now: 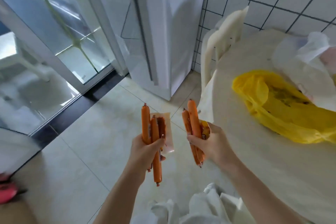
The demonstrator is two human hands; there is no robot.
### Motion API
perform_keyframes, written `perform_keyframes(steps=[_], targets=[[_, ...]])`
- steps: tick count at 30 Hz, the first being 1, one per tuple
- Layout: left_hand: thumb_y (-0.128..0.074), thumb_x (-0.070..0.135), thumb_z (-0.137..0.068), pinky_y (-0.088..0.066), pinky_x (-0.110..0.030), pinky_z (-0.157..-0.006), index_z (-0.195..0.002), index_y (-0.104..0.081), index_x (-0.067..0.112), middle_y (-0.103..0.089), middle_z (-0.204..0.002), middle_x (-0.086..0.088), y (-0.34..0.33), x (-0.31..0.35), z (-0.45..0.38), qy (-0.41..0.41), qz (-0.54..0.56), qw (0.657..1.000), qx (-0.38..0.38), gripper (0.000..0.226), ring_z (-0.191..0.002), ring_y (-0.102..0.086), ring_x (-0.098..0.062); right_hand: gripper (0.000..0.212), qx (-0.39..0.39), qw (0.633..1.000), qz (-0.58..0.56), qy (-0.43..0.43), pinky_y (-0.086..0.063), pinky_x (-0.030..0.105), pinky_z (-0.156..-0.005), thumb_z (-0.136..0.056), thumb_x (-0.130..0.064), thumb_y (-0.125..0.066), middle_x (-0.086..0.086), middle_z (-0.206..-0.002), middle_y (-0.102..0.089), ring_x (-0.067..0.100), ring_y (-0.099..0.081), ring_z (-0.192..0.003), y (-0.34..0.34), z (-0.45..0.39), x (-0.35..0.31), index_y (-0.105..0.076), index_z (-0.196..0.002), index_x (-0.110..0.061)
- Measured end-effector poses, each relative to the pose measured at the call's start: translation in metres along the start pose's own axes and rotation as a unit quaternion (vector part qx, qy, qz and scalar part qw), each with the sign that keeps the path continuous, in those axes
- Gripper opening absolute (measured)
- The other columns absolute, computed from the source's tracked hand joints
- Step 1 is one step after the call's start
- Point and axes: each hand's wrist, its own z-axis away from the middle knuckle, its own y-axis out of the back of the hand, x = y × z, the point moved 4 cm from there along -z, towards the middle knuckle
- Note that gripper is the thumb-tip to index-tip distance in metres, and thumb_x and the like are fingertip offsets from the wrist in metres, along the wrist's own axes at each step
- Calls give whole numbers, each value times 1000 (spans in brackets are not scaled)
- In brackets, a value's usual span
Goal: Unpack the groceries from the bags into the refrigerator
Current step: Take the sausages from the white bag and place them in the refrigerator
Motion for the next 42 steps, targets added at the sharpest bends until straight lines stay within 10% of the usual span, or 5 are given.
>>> perform_keyframes(steps=[21, 25, 42], targets=[[-63, 22, -92, -53, -27, -57, -95, -54, 26, -63, -91, -2, 268, -46, -66, 44, 187, 966, 176, 10, -71, -67, -28, 31, -197, 980, 18, 34, -53, 23, -76, -81, -34, -72, 0, -98, -68, 16, -66, -91, -284, -27, -157, -61, -108, -22], [-63, 24, -92, -53, -24, -54, -101, -55, 26, -64, -92, -1, 298, -13, -112, 35, 189, 962, 194, 12, -69, -68, -25, 42, -200, 978, 23, 51, -54, 44, -91, -80, -40, -72, 1, -103, -67, 21, -67, -95, -316, -80, -198, -59, -115, -21], [-64, 18, -91, -49, -19, -44, -90, -58, 23, -66, -91, -9, 360, 144, -319, 6, 153, 980, 129, 8, -74, -69, -29, 45, -97, 995, 22, 32, -55, 39, -89, -78, -47, -71, -1, -104, -65, 19, -65, -95, -354, -275, -314, -59, -114, -23]])
